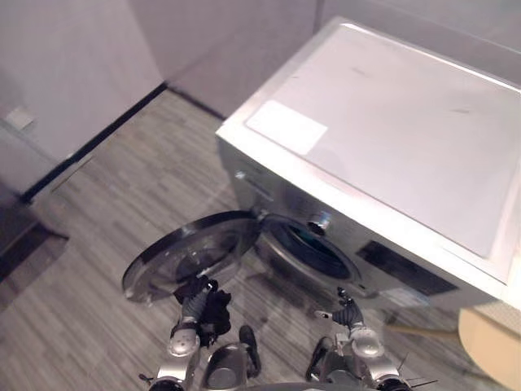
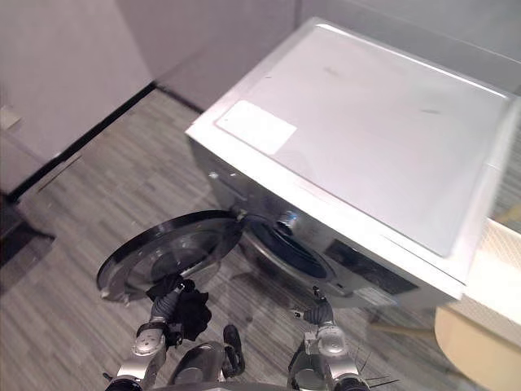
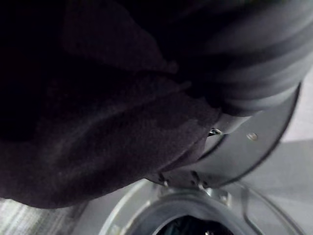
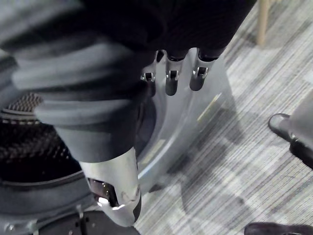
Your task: Pick up the laundry basket with both hands and put the clothes into the washing machine.
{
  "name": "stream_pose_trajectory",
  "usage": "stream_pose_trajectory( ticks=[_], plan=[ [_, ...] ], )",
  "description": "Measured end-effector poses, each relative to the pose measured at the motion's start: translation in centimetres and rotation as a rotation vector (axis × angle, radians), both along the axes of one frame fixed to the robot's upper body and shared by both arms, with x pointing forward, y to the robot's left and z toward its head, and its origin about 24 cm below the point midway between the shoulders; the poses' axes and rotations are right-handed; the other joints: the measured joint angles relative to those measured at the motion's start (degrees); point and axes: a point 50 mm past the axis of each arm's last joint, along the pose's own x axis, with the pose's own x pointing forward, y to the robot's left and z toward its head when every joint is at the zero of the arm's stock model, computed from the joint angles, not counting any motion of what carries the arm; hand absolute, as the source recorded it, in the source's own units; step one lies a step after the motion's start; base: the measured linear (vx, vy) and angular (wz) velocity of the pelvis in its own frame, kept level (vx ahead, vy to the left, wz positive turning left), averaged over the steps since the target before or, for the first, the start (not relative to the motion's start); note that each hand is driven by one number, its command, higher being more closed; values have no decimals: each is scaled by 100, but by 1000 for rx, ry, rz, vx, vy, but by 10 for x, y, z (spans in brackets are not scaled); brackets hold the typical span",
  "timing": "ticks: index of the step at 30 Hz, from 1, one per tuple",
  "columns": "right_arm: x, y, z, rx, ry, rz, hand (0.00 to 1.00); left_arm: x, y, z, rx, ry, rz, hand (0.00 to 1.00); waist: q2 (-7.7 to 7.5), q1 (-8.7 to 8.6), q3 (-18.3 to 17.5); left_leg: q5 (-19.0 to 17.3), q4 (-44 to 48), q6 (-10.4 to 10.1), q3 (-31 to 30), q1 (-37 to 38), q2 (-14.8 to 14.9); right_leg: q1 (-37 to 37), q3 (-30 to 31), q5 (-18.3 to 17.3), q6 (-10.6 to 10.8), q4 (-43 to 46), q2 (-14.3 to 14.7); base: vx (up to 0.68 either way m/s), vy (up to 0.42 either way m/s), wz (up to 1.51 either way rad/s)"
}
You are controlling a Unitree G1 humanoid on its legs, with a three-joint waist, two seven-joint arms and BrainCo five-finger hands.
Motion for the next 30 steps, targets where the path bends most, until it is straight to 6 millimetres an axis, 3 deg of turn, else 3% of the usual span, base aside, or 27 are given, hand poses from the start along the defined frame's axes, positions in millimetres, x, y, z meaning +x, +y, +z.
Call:
stream_pose_trajectory(
  ticks=[3, 5, 7, 8, 9, 10, 15, 16, 19, 22, 24, 28, 30],
  plan=[
    [-4, -6, -1, -19, 9, -10, 0, -2, 3, 0, -7, 1, 26, 100, -1, 45, 19, -90, 1080, -141, 23, -395, 532, -50, 372, 14, -175, -208, 369, -43, -185, -77],
    [-2, -16, 1, -51, 0, -22, 0, -10, 1, -5, -38, 21, 58, 100, 72, 47, 75, -76, 1741, -149, -379, -584, 641, -69, 715, 90, -249, -124, 510, 16, -109, -95],
    [-1, -27, 4, -77, -8, -37, 0, -17, -7, -10, -68, 41, 67, 100, 86, 43, 109, -256, 1588, -357, -1227, -661, 357, -234, 1104, 105, -258, 26, 523, 43, 20, -112],
    [2, -34, 6, -98, -18, -48, 0, -17, -11, -9, -81, 39, 68, 100, 217, 32, 109, -230, 1149, -382, -1534, -542, 233, -410, 1299, 105, -257, 165, 601, 9, 107, -122],
    [5, -37, 8, -108, -27, -60, 0, -13, -12, -8, -90, 27, 70, 100, 325, 20, 109, -364, 904, -503, -1577, -420, 239, -660, 1506, 97, -239, 357, 669, 3, 104, -109],
    [5, -38, 9, -111, -31, -62, 0, -9, -12, -5, -93, 13, 71, 100, 297, 7, 130, -404, 822, -500, -1545, -441, 205, -837, 1622, 108, -221, 466, 658, -26, 95, -81],
    [35, -30, 28, -78, -148, -88, 0, 54, -22, 46, -140, -250, 22, 100, 83, -138, 986, -906, 2254, -352, -1247, -1489, 230, -2151, 1908, -8, -136, 1939, 458, -218, 74, -30],
    [47, -29, 39, -64, -212, -99, 0, 68, -28, 63, -177, -324, 31, 100, 94, -162, 1089, -1358, 2810, -287, -1185, -1920, 317, -2607, 1943, -332, -121, 2407, 391, -195, 29, -29],
    [65, -19, 58, -14, -316, -130, 0, 93, -40, 91, -268, -436, 58, 100, 26, -193, 1331, -1845, 3936, -192, -1163, -2728, 446, -3479, 2076, -668, -122, 3436, 262, -272, 65, -17],
    [86, -13, 84, 22, -440, -152, 0, 109, -48, 118, -357, -539, 77, 100, 10, -232, 1467, -2084, 4680, -134, -1198, -3486, 608, -4198, 2112, -700, -139, 3997, 262, -265, 59, -15],
    [103, -3, 112, 81, -567, -174, 0, 125, -53, 154, -454, -672, 91, 100, -38, -244, 1653, -2195, 5283, -122, -1215, -4162, 752, -4891, 2138, -701, -144, 4473, 247, -195, 31, -20],
    [118, 6, 152, 131, -759, -175, 0, 148, -54, 219, -578, -885, 98, 100, -61, -274, 1694, -2357, 6177, -120, -1283, -5215, 939, -6002, 2287, -735, -214, 5266, 291, -136, -1, -16],
    [123, 9, 177, 155, -873, -159, 0, 160, -44, 271, -632, -1055, 107, 100, -100, -297, 1759, -2480, 6704, -112, -1308, -5754, 1076, -6608, 2396, -749, -229, 5720, 375, -92, -21, -22]
  ],
)
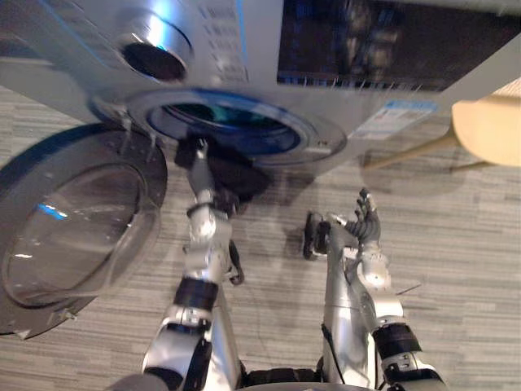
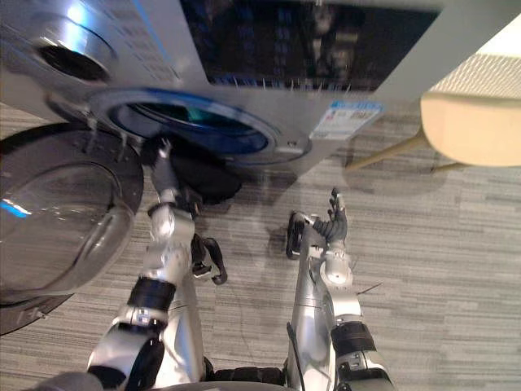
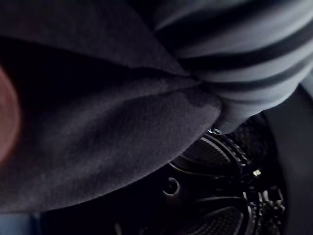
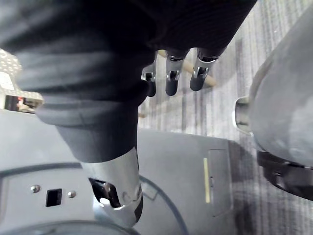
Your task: Pick up the laundry basket with both hands and put the clothes into the washing machine.
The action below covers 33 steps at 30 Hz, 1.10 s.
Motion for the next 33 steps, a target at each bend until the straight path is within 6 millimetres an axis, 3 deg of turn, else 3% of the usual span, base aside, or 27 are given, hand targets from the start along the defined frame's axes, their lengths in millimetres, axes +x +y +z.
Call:
stream_pose_trajectory(
  ticks=[1, 2, 4, 6, 7, 8, 10, 13, 17, 18, 23, 26, 27, 29, 33],
  plan=[
    [1, 1, 5, 6, -26, 3, 0, 2, 3, 12, -13, -37, 7, 100, -3, -7, 10, -32, 102, 2, -13, -122, 40, -133, 12, -3, -6, 77, 31, -97, -27, -21],
    [0, 3, 16, 23, -80, 6, 0, 5, 10, 43, -32, -125, 16, 100, -17, -61, 19, -46, 280, 0, -52, -399, 53, -410, 36, -13, -28, 227, 43, -73, -22, -10],
    [-1, 5, 28, 34, -140, 13, 0, 4, 21, 80, -37, -237, 37, 100, -45, -160, 34, -52, 467, 12, -89, -688, 80, -694, 59, -6, -28, 371, 66, -60, -21, -8],
    [-3, 5, 40, 48, -201, 18, 0, -1, 32, 133, -8, -375, 66, 100, -75, -211, 47, -79, 671, 15, -140, -1043, 140, -1043, 67, 39, -18, 501, 121, -36, -10, -12],
    [-4, 6, 46, 54, -229, 18, 0, -7, 31, 158, 29, -444, 75, 100, -86, -271, 53, -91, 764, 31, -174, -1193, 143, -1179, 65, 49, -5, 580, 120, 0, 0, 0],
    [-5, 5, 47, 55, -234, 17, 0, -8, 31, 164, 38, -461, 78, 100, -90, -280, 55, -94, 782, 35, -181, -1224, 144, -1206, 66, 49, -5, 596, 119, 0, 0, 0],
    [-8, 3, 56, 65, -291, 20, 0, -25, 17, 216, 156, -602, 122, 100, -173, -325, 82, -118, 970, 65, -244, -1492, 145, -1450, 68, 46, -6, 743, 121, 0, 0, 0],
    [-10, -1, 62, 77, -327, 19, 0, -40, 0, 242, 230, -694, 176, 100, -225, -341, 75, -120, 1077, 71, -295, -1760, 117, -1662, 65, 47, -5, 823, 103, 8, 6, 5],
    [-11, -5, 64, 116, -337, 17, 0, -52, -8, 260, 296, -752, 325, 100, -399, -359, 84, -132, 1201, 96, -326, -1974, 109, -1860, 76, 46, -10, 943, 93, 3, -1, 2],
    [-11, -7, 63, 123, -336, 10, 0, -52, -10, 263, 320, -752, 384, 0, -408, -357, 83, -132, 1218, 96, -363, -2015, 102, -1867, 49, 46, -10, 943, 81, 0, 0, 0],
    [-11, -13, 62, 132, -332, -14, 0, -45, -24, 265, 520, -757, 471, 0, -410, -367, 82, -130, 1210, 99, -457, -2131, 0, -1871, -30, 10, 19, 938, -44, 2, 7, 10],
    [-12, -20, 60, 143, -327, -36, 0, -17, -37, 246, 827, -651, 469, 0, -410, -350, 82, -126, 1182, 102, -470, -2155, -87, -1866, -37, -5, 4, 954, -118, 8, 9, 15],
    [-11, -21, 60, 137, -325, -31, 0, 1, -41, 231, 994, -553, 459, 0, -410, -351, 82, -125, 1182, 105, -468, -2156, -126, -1858, -40, -67, 51, 973, -179, 15, 11, 15],
    [-11, -21, 60, 131, -325, -14, 0, 20, -46, 214, 1191, -440, 463, 0, -410, -352, 82, -120, 1201, 111, -483, -2157, -194, -1853, -13, -93, 45, 1050, -206, 21, 11, 18],
    [-10, -25, 59, 113, -325, 25, 0, 34, -50, 198, 1386, -321, 438, 0, -412, -317, 81, -120, 1243, 109, -526, -2159, -294, -1834, -15, -230, 32, 1223, -304, 23, 3, 21]
  ],
)
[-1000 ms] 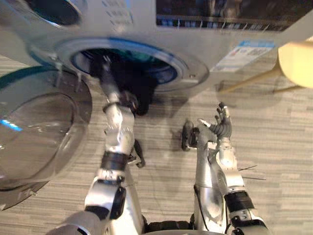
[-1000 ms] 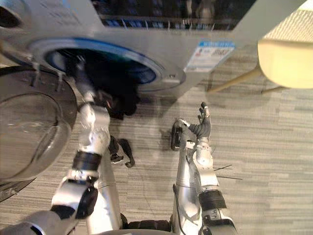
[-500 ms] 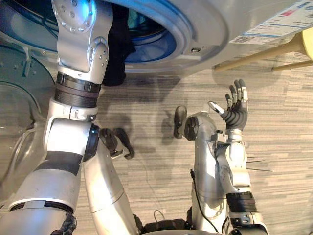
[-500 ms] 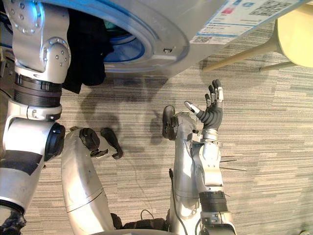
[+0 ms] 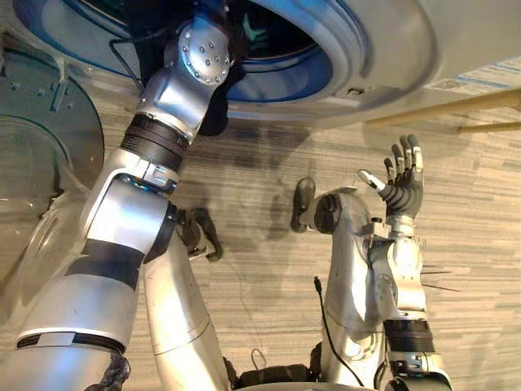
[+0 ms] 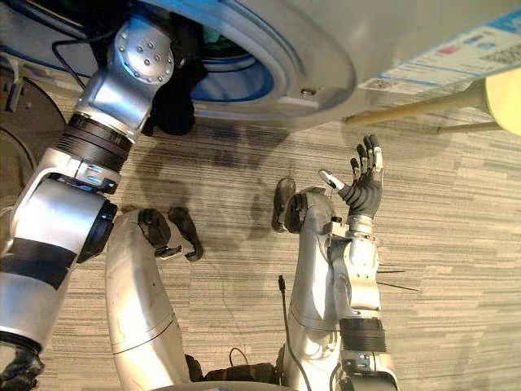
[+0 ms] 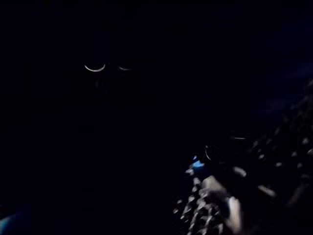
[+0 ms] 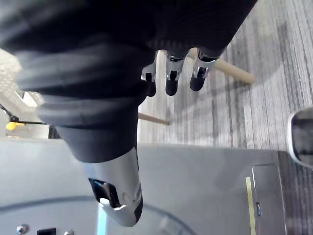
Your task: Pick up the laundry basket with both hands and put the clothes into the washing machine.
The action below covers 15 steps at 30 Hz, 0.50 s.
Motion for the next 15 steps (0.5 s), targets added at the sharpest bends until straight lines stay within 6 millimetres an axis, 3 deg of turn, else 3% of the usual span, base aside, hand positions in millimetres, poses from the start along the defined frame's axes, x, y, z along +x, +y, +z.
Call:
stream_pose_trajectory(
  ticks=[4, 7, 10, 15],
  plan=[
    [3, -1, -4, -14, 18, 9, 0, -11, -2, 8, 56, -80, 21, 0, 0, 35, 0, 27, 17, -56, -155, -1, -109, 90, -90, -158, -31, 138, -143, 1, -8, 23],
    [3, -4, -9, -26, 30, -2, 0, -35, -4, 5, 191, -281, 75, 0, 2, 101, -1, 84, -33, -162, -341, 7, -189, 233, -271, -259, -131, 163, -233, 3, -20, 21],
    [3, -3, -12, -48, 36, -5, 0, -48, -2, -11, 237, -349, 84, 0, 4, 198, -2, 224, -281, -268, -417, 76, -301, 349, -403, -309, -221, 68, -321, 18, -33, 25],
    [4, 12, -18, -84, 64, 32, 0, -55, 28, -45, 119, -298, 109, 0, 36, 350, -20, 472, -776, -451, -577, 235, -323, 649, -728, -322, -280, -286, -339, 30, -41, 13]
  ],
)
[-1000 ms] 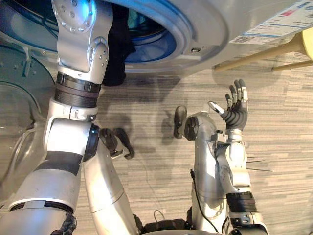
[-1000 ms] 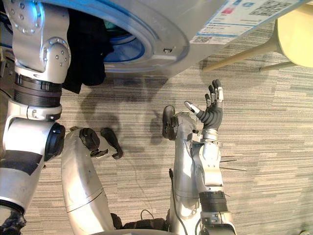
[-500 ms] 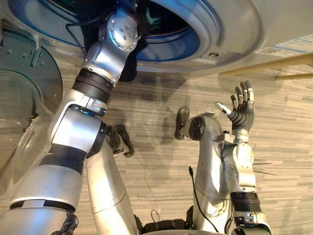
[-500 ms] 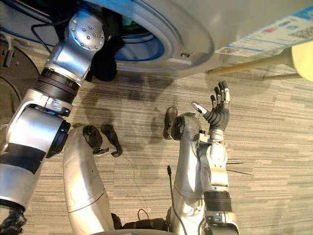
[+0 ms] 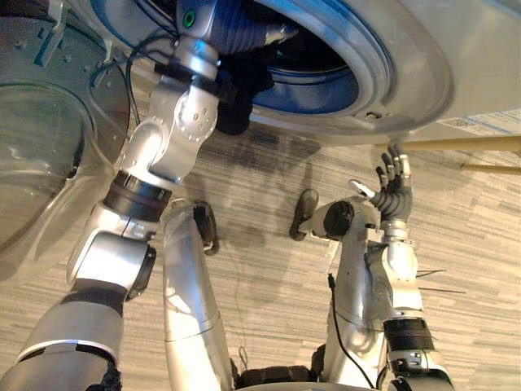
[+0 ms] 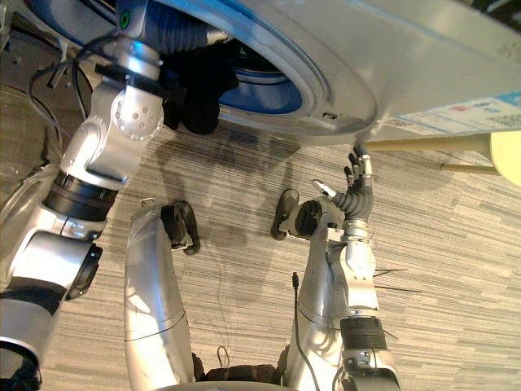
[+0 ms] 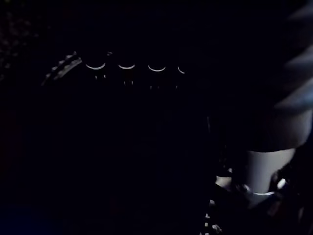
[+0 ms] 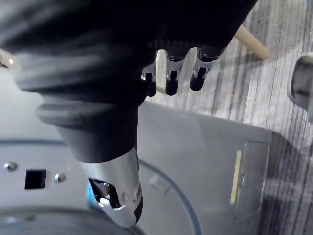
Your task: Pick up the laundry basket with both hands and put the clothes into the washing machine.
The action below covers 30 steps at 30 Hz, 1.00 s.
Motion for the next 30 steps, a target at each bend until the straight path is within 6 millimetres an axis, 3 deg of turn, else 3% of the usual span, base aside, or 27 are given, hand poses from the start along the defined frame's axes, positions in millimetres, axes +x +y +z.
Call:
stream_pose_trajectory(
  ticks=[3, 7, 9, 14, 17, 19, 28, 30],
  plan=[
    [-1, 3, -5, -15, 30, 3, 0, -3, 20, -16, -161, 50, -16, 0, 6, 78, -17, 50, -161, -36, -2, 123, 15, 110, -27, -9, -19, -106, 55, 26, -34, 4],
    [-4, 6, -12, -24, 60, -3, 0, -5, 29, -45, -337, 137, -68, 0, 24, 160, -107, 78, -308, -75, -11, 228, 38, 205, -76, -13, -30, -222, 90, 13, -11, -1],
    [-5, 6, -13, -31, 69, -3, 0, -3, 30, -63, -390, 200, -80, 0, 27, 186, -126, 81, -330, -80, -15, 281, 53, 254, -83, -14, -32, -251, 147, 11, -6, -2],
    [-4, 7, -17, -32, 99, -6, 0, -1, 30, -73, -442, 242, -93, 0, 44, 216, -358, 81, -343, -79, -12, 240, 59, 208, -84, -14, -40, -263, 155, 19, -2, -1],
    [-7, 6, -20, -30, 113, -21, 0, 6, 30, -91, -524, 315, -93, 0, 50, 275, -588, 81, -380, -80, 9, 185, 75, 140, -77, -4, -58, -286, 166, 28, -6, -1],
    [-8, 8, -23, -20, 122, -20, 0, 10, 33, -107, -640, 366, -90, 0, 48, 294, -615, 85, -400, -86, 19, 197, 92, 140, -77, 1, -67, -304, 170, 36, -9, -3],
    [-12, 8, -37, 4, 186, -54, 0, 15, 47, -221, -1388, 671, -70, 0, 45, 291, -690, 109, -597, -130, 104, 390, 234, 238, -64, 52, -143, -506, 291, 16, -19, -7],
    [-13, 8, -40, 7, 198, -62, 0, 14, 48, -226, -1439, 682, -84, 0, 45, 292, -689, 122, -617, -155, 96, 385, 241, 229, -77, 54, -147, -512, 299, 18, -31, -1]
  ],
)
